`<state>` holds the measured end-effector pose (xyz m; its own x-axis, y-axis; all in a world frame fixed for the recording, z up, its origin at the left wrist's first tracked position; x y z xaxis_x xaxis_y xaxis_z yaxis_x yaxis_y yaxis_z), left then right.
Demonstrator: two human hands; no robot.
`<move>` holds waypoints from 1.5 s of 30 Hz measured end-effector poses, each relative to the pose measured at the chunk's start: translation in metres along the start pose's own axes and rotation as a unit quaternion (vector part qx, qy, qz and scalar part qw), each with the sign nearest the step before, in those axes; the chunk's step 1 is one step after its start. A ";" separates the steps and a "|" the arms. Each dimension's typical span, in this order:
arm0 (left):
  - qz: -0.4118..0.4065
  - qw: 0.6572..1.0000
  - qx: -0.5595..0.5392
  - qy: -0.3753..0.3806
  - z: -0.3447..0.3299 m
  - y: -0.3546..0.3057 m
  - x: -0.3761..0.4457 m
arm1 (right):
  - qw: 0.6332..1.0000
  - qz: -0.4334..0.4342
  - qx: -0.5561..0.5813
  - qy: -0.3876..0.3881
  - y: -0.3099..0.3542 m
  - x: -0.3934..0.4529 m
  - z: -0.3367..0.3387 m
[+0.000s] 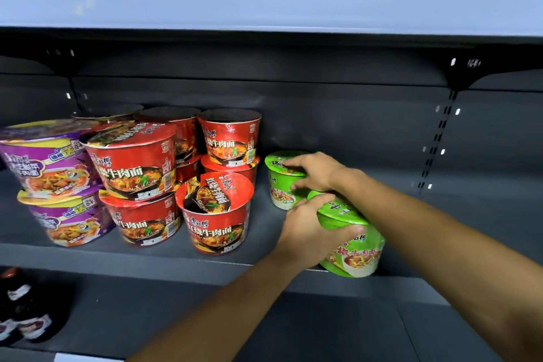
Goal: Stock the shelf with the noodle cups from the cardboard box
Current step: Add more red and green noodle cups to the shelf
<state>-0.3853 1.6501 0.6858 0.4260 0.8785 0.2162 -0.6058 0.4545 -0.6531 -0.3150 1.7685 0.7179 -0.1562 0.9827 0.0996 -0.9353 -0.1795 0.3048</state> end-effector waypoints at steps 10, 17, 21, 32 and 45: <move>-0.001 1.000 0.013 -0.020 0.031 0.025 -0.007 | 1.000 0.004 0.012 0.010 -0.007 0.003 0.010; -0.007 1.000 -0.012 -0.001 0.038 0.038 -0.006 | 0.991 -0.016 0.134 -0.023 -0.020 -0.004 0.014; -0.001 1.000 -0.018 -0.001 0.042 0.048 -0.007 | 0.982 -0.019 0.186 -0.020 -0.024 -0.004 0.013; -0.006 0.998 0.055 -0.004 0.053 0.053 -0.013 | 0.955 -0.043 0.271 -0.111 -0.047 -0.012 0.012; -0.100 0.993 -0.060 0.034 0.038 0.015 -0.040 | 0.993 0.027 0.020 -0.113 -0.015 -0.016 0.031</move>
<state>-0.4371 1.6272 0.6951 0.5766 0.7585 0.3035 -0.4221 0.5947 -0.6842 -0.2888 1.7544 0.7417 -0.1256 0.9372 0.3254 -0.9135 -0.2372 0.3305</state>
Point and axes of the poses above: each hand's wrist, its own x-axis towards the middle knuckle, its own z-axis out of the back of the hand, y = z × x, the point moved 10 cm from there along x, towards the middle knuckle, and after that the axes turned 15 degrees about x, right-handed, at the moved point
